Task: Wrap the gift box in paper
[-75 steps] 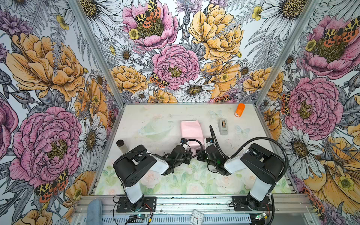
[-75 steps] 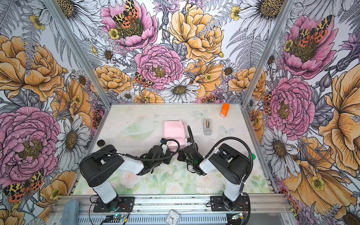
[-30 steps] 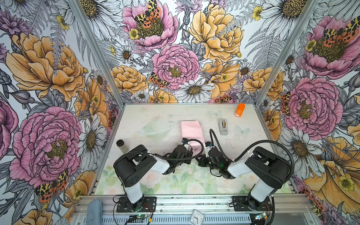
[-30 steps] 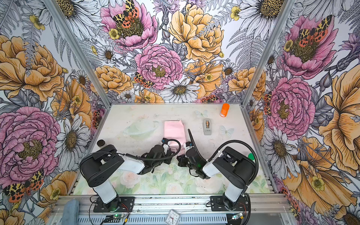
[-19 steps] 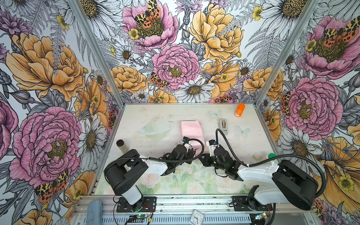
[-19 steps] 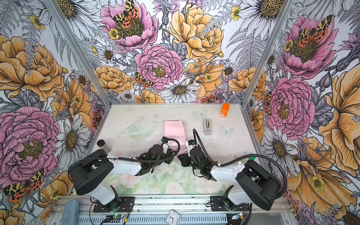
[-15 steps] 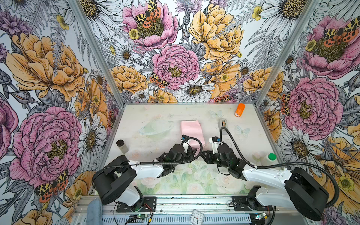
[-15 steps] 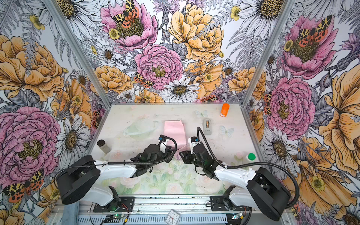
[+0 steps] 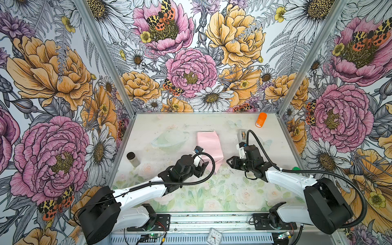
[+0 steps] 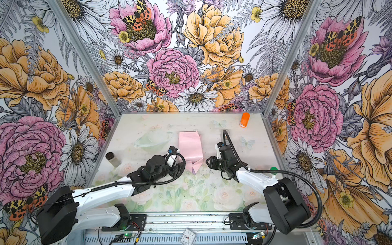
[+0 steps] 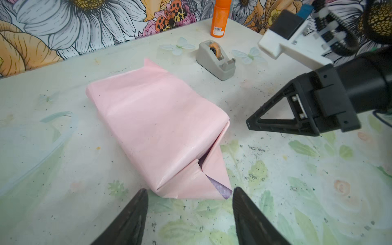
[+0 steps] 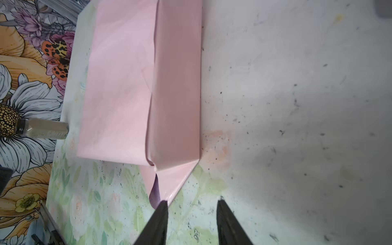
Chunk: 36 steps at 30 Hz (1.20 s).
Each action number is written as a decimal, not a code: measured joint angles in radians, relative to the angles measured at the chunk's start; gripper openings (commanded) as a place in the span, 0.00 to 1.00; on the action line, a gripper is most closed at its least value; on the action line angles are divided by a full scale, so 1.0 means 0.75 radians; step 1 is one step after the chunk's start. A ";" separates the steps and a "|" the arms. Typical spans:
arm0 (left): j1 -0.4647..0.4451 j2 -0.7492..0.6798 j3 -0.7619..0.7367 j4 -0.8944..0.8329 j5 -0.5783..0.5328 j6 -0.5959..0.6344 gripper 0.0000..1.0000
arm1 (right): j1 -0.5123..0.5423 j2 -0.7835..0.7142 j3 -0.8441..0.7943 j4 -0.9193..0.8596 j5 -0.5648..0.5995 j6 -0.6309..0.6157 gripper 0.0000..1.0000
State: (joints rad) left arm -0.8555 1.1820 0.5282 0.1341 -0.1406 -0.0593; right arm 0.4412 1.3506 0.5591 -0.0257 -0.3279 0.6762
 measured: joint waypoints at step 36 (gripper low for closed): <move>0.199 0.091 -0.111 0.077 0.031 -0.236 0.63 | 0.263 0.490 -0.057 0.786 0.168 0.267 0.00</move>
State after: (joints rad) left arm -0.7063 1.2503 0.4446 0.1917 -0.1177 -0.2363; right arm 0.6384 1.7180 0.5159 0.5636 -0.2016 0.8761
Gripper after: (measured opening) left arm 0.634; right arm 0.042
